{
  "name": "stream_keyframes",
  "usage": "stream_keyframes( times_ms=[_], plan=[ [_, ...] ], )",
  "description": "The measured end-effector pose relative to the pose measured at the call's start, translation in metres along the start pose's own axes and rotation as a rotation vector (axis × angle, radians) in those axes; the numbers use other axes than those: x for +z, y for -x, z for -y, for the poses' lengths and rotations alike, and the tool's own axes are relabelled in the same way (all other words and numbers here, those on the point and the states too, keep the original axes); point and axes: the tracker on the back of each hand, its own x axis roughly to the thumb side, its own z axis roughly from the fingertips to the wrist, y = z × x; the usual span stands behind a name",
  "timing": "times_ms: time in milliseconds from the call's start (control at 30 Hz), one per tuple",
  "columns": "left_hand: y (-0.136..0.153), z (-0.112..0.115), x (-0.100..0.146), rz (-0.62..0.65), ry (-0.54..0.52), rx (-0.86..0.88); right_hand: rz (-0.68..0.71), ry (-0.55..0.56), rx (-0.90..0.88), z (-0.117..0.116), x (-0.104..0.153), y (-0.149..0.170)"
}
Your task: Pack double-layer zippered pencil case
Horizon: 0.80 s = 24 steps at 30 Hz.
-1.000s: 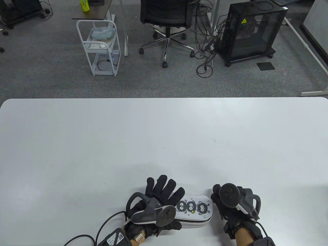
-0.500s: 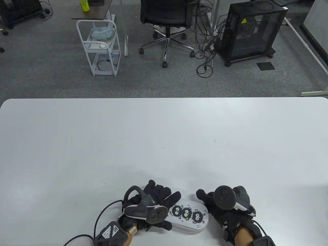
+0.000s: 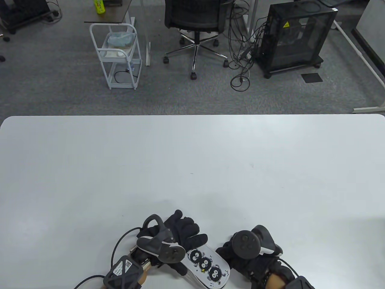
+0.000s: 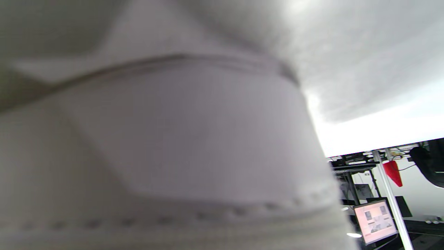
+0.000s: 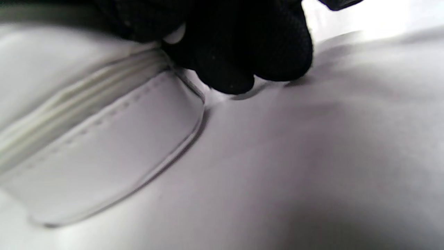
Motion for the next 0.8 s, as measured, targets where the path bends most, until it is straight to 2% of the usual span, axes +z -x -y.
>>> stream_keyframes(
  times_ms=[133,267,333,400,467,533,633,800],
  plan=[
    [0.006,0.0,0.002,-0.063,-0.007,0.027,-0.041,0.06,0.085,0.005,0.0,0.003],
    [0.015,0.0,0.001,-0.223,0.023,0.033,-0.148,0.126,0.278,0.018,0.006,0.012],
    [0.026,0.0,0.005,-0.372,0.052,0.038,-0.202,0.162,0.251,0.026,0.013,0.022],
    [0.027,-0.001,0.004,-0.427,0.044,0.124,-0.22,0.193,0.156,0.026,0.013,0.024],
    [0.024,-0.003,0.0,-0.508,0.075,0.064,-0.234,0.181,0.26,0.025,0.013,0.021],
    [0.02,-0.003,-0.002,-0.541,0.085,0.028,-0.233,0.215,0.351,0.025,0.012,0.015],
    [0.017,-0.002,-0.003,-0.593,0.065,0.02,-0.249,0.214,0.284,0.017,0.008,0.003],
    [0.007,-0.005,-0.008,-0.677,0.07,0.076,-0.283,0.282,0.392,0.007,-0.006,-0.018]
  ],
)
